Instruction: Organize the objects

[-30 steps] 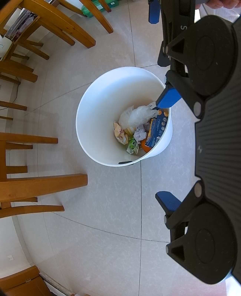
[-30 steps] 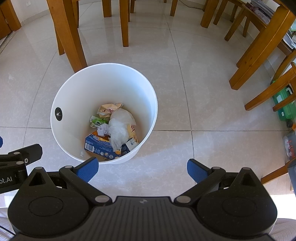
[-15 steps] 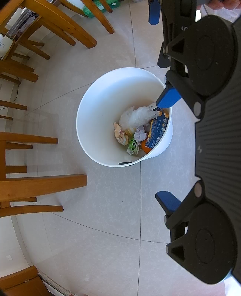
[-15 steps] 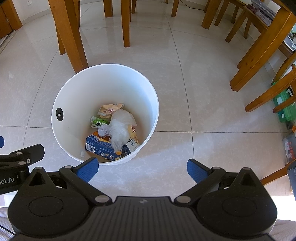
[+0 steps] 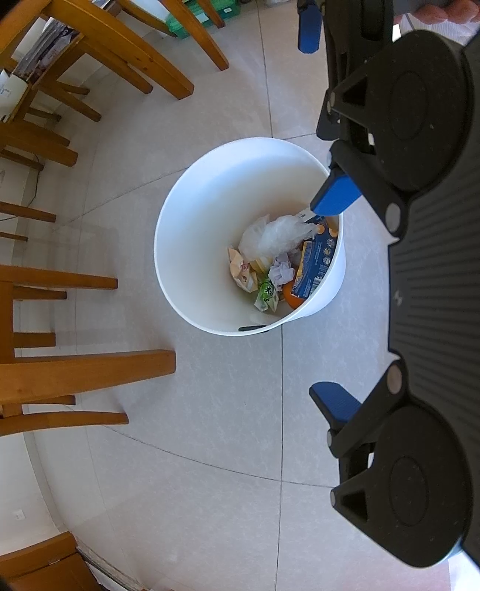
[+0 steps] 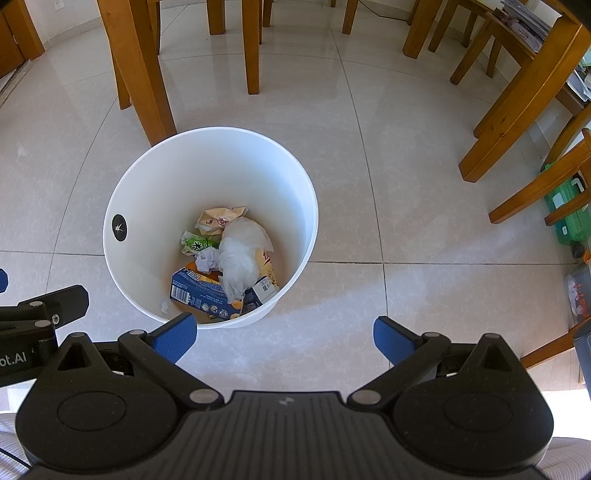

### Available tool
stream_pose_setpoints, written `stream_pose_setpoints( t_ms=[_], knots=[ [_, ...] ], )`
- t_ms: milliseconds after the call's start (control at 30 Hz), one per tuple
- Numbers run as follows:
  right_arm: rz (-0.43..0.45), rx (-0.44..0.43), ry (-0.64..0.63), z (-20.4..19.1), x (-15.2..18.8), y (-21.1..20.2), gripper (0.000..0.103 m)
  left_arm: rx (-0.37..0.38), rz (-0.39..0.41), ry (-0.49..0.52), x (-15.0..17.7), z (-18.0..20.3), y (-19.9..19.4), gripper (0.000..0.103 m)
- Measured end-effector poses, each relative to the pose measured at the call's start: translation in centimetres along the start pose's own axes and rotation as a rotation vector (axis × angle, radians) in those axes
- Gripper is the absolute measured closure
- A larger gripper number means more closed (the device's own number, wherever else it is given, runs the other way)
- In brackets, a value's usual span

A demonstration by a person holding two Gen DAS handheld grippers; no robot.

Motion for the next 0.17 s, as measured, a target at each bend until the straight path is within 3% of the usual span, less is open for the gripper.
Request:
stream_pose_setpoints(
  t_ms=[167],
  knots=[
    [0.003,0.001,-0.001,-0.02,0.03,-0.07,0.000,0.002,0.000,0.001,0.01,-0.08,-0.04,0.007]
  ],
)
Point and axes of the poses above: each gripper's, at about its wrist camera, not at the fingertips, and y roughly the way its jaws point, z to its right, x to its underside, the point moved 4 cm from there along y, roughly the way its jaws point, and after that the axes turned 13 degrees about x, right-handed, at the moved point
